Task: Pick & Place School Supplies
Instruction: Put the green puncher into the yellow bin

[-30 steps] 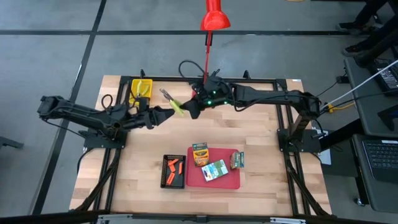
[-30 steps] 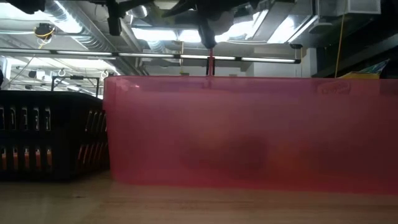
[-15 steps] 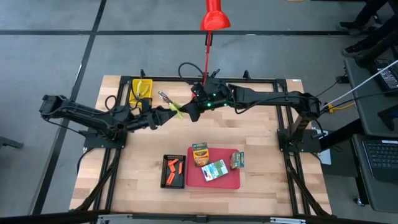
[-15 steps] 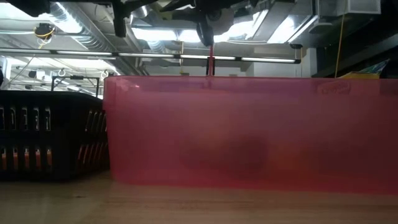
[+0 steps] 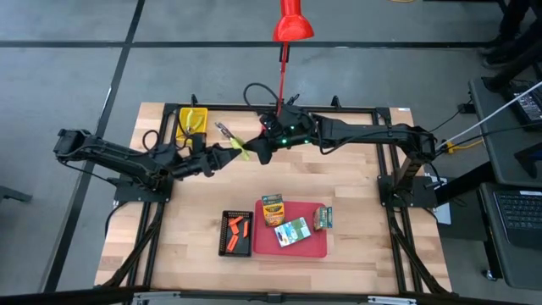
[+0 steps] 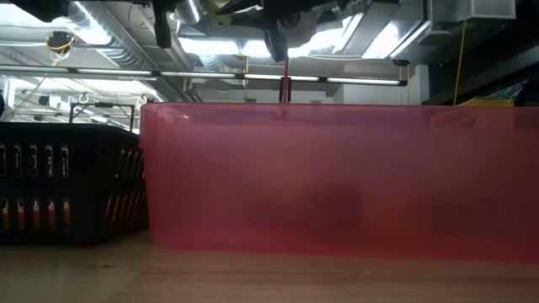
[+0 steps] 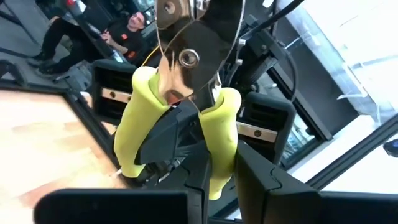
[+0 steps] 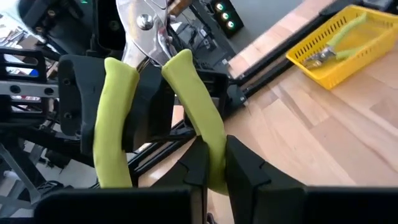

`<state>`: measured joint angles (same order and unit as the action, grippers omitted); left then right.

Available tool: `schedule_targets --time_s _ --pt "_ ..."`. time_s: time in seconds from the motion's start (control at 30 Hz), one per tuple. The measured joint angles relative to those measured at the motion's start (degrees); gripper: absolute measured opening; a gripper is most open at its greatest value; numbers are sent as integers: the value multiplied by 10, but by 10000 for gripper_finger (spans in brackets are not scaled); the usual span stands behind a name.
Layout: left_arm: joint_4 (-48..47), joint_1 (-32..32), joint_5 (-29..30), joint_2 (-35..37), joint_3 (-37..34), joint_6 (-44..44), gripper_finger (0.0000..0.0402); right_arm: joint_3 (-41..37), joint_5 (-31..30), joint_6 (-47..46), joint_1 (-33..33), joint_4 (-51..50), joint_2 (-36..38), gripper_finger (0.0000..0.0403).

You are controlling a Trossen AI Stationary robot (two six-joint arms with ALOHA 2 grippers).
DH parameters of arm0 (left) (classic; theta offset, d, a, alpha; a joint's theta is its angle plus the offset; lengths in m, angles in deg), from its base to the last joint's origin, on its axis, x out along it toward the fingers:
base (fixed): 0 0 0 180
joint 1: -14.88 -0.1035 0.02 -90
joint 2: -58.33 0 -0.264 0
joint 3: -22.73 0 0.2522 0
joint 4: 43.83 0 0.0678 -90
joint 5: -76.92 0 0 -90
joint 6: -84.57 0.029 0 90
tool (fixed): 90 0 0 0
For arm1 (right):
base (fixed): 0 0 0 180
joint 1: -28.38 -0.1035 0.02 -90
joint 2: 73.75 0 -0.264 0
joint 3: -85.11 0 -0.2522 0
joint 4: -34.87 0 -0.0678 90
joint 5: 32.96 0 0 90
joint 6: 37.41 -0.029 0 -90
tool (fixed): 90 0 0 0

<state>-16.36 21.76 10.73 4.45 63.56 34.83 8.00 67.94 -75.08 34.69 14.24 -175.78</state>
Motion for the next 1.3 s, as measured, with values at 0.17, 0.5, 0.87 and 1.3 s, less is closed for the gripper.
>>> schedule_targets --time_s 0.17,0.5,0.87,1.3 --pt "16 4 -3 1 -1 18 39 0 -9 -13 7 22 0 111" --pt "-73 47 107 20 -1 26 38 1 -8 -31 51 20 19 237" --pt "-729 -16 283 111 120 -182 38 1 -68 36 50 -162 67 200" --pt "-892 -413 -71 89 159 -24 37 1 -25 33 33 -173 73 198"
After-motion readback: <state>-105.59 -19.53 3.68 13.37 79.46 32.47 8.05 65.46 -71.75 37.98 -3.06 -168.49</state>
